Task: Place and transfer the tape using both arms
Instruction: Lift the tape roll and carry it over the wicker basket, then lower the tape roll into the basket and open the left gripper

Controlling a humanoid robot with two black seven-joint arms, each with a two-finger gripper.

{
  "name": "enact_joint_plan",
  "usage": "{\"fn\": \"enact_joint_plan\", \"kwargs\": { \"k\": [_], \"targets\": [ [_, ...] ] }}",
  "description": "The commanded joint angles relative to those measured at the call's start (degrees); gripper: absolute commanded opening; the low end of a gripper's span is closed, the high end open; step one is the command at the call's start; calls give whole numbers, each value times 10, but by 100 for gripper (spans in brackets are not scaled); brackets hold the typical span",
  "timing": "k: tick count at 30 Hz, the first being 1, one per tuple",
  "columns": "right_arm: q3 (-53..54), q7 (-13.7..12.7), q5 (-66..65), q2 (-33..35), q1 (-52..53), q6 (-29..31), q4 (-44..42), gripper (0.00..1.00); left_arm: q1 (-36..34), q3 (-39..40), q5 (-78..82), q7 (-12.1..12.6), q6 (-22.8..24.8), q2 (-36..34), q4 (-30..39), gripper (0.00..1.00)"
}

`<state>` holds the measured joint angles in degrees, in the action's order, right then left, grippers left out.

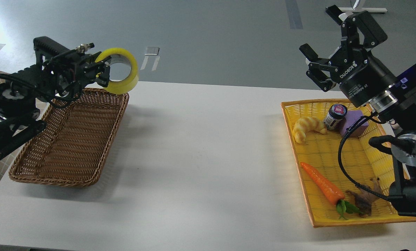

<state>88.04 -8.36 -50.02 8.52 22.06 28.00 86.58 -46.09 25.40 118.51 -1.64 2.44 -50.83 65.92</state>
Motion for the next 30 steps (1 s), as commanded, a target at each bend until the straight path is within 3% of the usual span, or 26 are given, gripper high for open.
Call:
{"fn": "enact_joint_plan", "kwargs": {
  "k": [1,8,17,23,30],
  "targets": [
    [-1,0,-1,1,4,0,-1,98,29,-1,-23,-16,-19,-38,-4,5],
    [-1,0,-17,0,6,0,0,98,77,-2,-57,-39,-24,-44,-39,5],
    [-1,0,-18,1,4,0,1,98,132,-2,-88,-74,-71,-39,-120,5],
    [-2,0,-32,1,1,0,2,98,152,-2,-122,-109,-73,-34,-123,5],
    [-4,0,-52,-3,1,0,2,98,166,-1,-131,-125,-75,-34,-123,6]
  ]
}}
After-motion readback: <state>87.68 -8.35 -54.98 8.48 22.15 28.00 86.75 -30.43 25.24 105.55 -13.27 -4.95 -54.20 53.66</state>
